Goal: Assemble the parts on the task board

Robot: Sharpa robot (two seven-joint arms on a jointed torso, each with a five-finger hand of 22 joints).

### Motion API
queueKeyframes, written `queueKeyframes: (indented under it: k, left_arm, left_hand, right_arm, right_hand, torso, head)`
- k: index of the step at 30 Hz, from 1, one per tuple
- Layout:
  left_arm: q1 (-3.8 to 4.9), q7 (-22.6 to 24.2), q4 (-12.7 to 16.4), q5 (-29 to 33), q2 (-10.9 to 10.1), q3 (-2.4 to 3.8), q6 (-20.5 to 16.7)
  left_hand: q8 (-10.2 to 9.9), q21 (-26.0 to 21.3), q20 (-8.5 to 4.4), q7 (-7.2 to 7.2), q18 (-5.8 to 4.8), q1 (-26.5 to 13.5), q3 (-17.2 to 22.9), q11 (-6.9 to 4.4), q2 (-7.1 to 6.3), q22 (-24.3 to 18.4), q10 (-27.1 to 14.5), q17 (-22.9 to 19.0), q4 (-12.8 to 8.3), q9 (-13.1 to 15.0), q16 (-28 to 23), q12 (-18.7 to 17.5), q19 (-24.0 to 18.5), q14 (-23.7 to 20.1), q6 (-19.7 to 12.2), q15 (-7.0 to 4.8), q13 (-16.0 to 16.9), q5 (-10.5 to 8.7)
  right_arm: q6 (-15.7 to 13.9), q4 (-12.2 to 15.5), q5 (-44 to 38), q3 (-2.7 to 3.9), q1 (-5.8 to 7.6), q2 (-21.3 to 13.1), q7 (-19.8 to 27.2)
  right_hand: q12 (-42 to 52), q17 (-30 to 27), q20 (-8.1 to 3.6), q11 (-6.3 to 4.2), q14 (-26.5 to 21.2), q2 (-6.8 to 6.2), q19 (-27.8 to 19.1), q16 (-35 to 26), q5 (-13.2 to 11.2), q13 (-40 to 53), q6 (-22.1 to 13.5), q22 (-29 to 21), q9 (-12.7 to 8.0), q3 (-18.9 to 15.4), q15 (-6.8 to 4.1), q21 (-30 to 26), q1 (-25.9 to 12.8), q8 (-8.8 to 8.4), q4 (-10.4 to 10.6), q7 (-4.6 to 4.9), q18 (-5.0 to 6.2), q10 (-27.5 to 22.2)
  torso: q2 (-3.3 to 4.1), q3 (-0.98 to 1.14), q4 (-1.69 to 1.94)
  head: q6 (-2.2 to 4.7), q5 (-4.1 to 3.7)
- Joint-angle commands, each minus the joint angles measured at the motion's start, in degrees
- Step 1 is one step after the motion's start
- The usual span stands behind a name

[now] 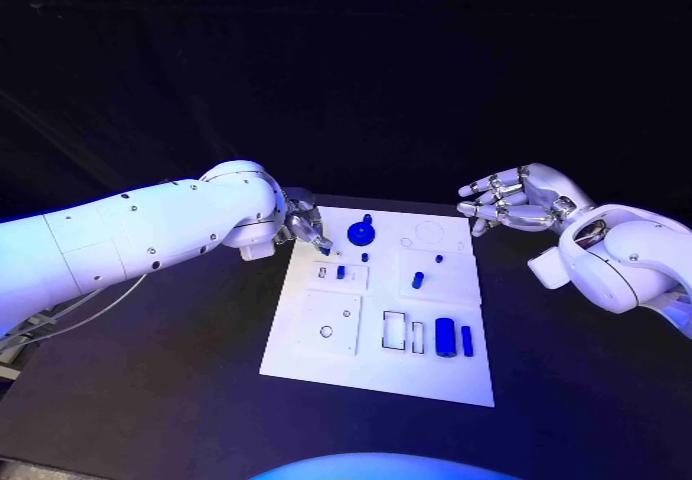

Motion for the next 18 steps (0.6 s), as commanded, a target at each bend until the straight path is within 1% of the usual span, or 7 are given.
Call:
queueKeyframes:
  k: [1, 3, 6, 10, 13, 15, 18]
  left_arm:
    - [-0.46, 1.7, 1.4, -4.2, -0.4, -0.06, -1.9]
    - [-0.78, 1.6, 1.9, -5.0, -0.6, -0.11, -1.6]
    - [-1.28, 1.4, 2.3, -6.1, -0.7, -0.35, -1.1]
    - [-2.13, 1.3, 2.2, -7.1, -0.5, -0.56, -0.3]
    - [-2.64, 1.2, 2.1, -7.4, -0.3, -0.63, -0.1]
    - [-2.88, 1.1, 2.0, -7.5, -0.2, -0.66, 0.1]
    - [-3.06, 1.0, 1.9, -7.6, -0.1, -0.69, 0.4]
  left_hand:
    - [0.2, 0.3, 0.02, -0.62, -0.88, 0.2, 9.1, 0.05, -0.53, 0.5, 0.4, 4.2, -8.8, 2.0, -0.2, 0.3, 0.7, 3.3, 0.9, -0.44, 0.2, 0.08]
    - [0.3, 0.3, 0.0, -0.65, -0.9, 0.2, 9.3, 0.02, -0.65, 0.6, 0.5, 4.2, -8.9, 2.0, -0.2, 0.3, 0.8, 3.3, 1.0, -0.47, 0.2, 0.08]
    - [0.3, 0.4, -0.01, -0.67, -0.91, 0.2, 9.4, 0.0, -0.76, 0.7, 0.5, 4.1, -8.9, 2.0, -0.2, 0.2, 0.8, 3.3, 1.1, -0.48, 0.0, 0.07]
    - [0.3, 0.4, -0.03, -0.71, -0.91, 0.2, 9.6, -0.04, -1.0, 0.7, 0.6, 4.2, -9.0, 2.0, -0.2, 0.1, 0.8, 3.3, 1.2, -0.52, -0.2, 0.07]
    - [0.3, 0.4, -0.03, -0.71, -0.91, 0.2, 9.6, -0.04, -1.0, 0.7, 0.6, 4.2, -9.0, 2.0, -0.2, 0.1, 0.8, 3.3, 1.2, -0.52, -0.2, 0.07]
    - [0.3, 0.4, -0.05, -0.73, -0.93, 0.2, 9.8, -0.07, -1.11, 0.8, 0.6, 4.2, -9.0, 2.0, -0.2, 0.1, 0.8, 3.3, 1.3, -0.54, -0.2, 0.07]
    - [0.3, 0.4, -0.05, -0.74, -0.93, 0.2, 9.8, -0.08, -1.18, 0.8, 0.6, 4.2, -9.0, 2.0, -0.1, 0.0, 0.8, 3.3, 1.3, -0.55, -0.3, 0.07]
  right_arm:
    - [0.1, 0.1, -0.1, 0.02, -0.01, 0.0, 0.4]
    - [0.1, 0.1, -0.1, 0.02, -0.01, 0.0, 0.4]
    - [0.1, 0.0, -0.1, 0.02, -0.01, 0.0, 0.4]
    - [0.1, 0.0, -0.1, 0.02, -0.01, 0.0, 0.5]
    - [0.1, 0.0, -0.1, 0.02, -0.02, -0.1, 0.5]
    - [0.1, 0.0, -0.1, 0.02, -0.02, -0.1, 0.5]
    - [0.1, -0.1, -0.1, 0.02, -0.02, -0.1, 0.5]
  right_hand:
    - [0.0, 0.0, 0.33, -0.15, 0.2, 0.57, 0.0, -0.4, 0.3, -0.1, 0.0, -0.1, -0.1, -0.3, 0.24, -0.3, -0.2, -0.06, -0.1, 0.09, 0.78, -0.4]
    - [0.0, 0.0, 0.33, -0.15, 0.2, 0.57, 0.0, -0.4, 0.3, -0.1, 0.0, -0.1, -0.1, -0.3, 0.24, -0.3, -0.2, -0.06, -0.1, 0.09, 0.78, -0.4]
    - [0.0, 0.0, 0.33, -0.15, 0.2, 0.57, 0.0, -0.4, 0.3, -0.1, 0.0, -0.1, -0.1, -0.3, 0.24, -0.3, -0.2, -0.06, -0.1, 0.09, 0.78, -0.4]
    - [0.0, 0.0, 0.33, -0.15, 0.2, 0.57, 0.0, -0.4, 0.3, -0.1, 0.0, -0.1, -0.1, -0.3, 0.24, -0.3, -0.2, -0.06, -0.1, 0.09, 0.78, -0.4]
    - [0.0, 0.0, 0.33, -0.15, 0.2, 0.57, 0.0, -0.4, 0.3, -0.1, 0.0, -0.1, -0.1, -0.3, 0.24, -0.3, -0.2, -0.06, -0.1, 0.09, 0.78, -0.4]
    - [0.0, 0.0, 0.33, -0.15, 0.2, 0.57, 0.0, -0.4, 0.3, -0.1, 0.0, -0.1, -0.1, -0.3, 0.24, -0.3, -0.2, -0.06, -0.1, 0.09, 0.78, -0.4]
    - [0.0, 0.0, 0.33, -0.15, 0.2, 0.57, 0.0, -0.4, 0.3, -0.1, 0.0, -0.1, -0.1, -0.3, 0.24, -0.3, -0.2, -0.06, -0.1, 0.09, 0.78, -0.4]
  torso:
    - [0.04, -0.06, -0.01]
    - [0.08, -0.06, -0.05]
    - [0.07, -0.07, -0.05]
    - [0.11, -0.05, -0.13]
    - [0.13, -0.03, -0.1]
    - [0.12, -0.07, -0.11]
    - [0.13, -0.04, -0.11]
  head:
    - [-0.07, 0.04]
    - [-0.14, 0.1]
    - [-0.22, 0.17]
    - [-0.34, 0.25]
    - [-0.44, 0.14]
    - [-0.46, 0.07]
    - [-0.5, 0.22]
